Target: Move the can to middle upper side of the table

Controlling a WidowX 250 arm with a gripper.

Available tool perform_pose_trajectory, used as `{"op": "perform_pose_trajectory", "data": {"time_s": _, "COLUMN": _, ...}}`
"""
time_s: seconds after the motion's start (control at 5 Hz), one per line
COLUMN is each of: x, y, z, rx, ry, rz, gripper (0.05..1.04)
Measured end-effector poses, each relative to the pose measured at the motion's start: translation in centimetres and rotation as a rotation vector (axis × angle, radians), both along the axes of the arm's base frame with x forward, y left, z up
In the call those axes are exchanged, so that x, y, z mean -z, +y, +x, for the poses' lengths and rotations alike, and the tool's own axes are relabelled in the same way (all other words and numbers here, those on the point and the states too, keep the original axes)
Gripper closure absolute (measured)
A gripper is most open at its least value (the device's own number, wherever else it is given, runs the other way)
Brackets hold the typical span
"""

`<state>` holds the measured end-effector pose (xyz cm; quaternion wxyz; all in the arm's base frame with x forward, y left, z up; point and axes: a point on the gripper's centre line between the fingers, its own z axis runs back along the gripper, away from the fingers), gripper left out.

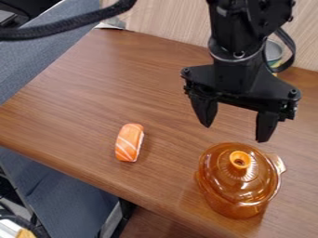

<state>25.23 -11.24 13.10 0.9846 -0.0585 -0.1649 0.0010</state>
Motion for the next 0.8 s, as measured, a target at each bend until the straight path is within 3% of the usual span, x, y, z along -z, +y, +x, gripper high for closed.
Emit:
{"op": "perform_pose_trajectory", "data": {"time_s": 0.2, "x": 0.6, "y": 0.0, "z": -0.1, "rx": -0.002, "ry": 0.024, "rz": 0.007, "gripper": 0.083}}
{"op": "perform_pose_trajectory", "data": {"time_s": 0.6, "x": -0.3, "y": -2.4, "z": 3.7, "rx": 0.007, "ry": 0.02, "rz": -0.043, "gripper": 0.083}}
{"op": "perform_pose_trajectory", "data": {"time_s": 0.8, "x": 0.2, "y": -2.9, "z": 6.3, "rx": 0.011, "ry": 0.008, "rz": -0.039, "gripper": 0.083}}
